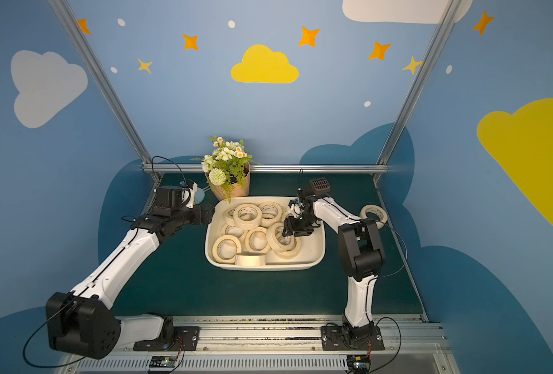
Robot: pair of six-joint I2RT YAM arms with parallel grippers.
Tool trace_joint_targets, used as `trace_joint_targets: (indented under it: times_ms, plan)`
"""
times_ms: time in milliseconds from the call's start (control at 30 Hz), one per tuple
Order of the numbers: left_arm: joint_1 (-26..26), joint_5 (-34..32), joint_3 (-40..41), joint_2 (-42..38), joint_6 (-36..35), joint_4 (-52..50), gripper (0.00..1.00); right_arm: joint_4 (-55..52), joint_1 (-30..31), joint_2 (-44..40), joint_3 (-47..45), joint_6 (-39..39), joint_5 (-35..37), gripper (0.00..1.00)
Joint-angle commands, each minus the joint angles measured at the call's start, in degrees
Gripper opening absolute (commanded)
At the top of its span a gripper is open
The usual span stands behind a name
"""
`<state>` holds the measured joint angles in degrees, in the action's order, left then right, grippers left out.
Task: Take out the art tape in the storage box
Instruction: Pick up the art tape from the storage box.
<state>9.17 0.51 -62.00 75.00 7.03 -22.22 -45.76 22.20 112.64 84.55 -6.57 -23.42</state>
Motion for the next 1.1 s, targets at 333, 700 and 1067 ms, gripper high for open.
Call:
trace_joint_targets:
  times_ms: [333, 700, 1067]
  plan:
    - [0.2, 0.8, 0.0, -0.1, -0.5, -0.1, 1.00, 0.0, 0.3, -0.4, -0.6, 0.4, 3.2, 0.00]
    - [0.2, 0.7, -0.1, 0.1, -0.5, -0.1, 1.00, -8.9, -0.1, -8.3, 5.2, 4.3, 8.6, 0.00]
    - [0.2, 0.7, -0.1, 0.1, -0.7, -0.2, 1.00, -18.5, -16.4, -19.8, 12.4, 4.8, 13.7, 0.00]
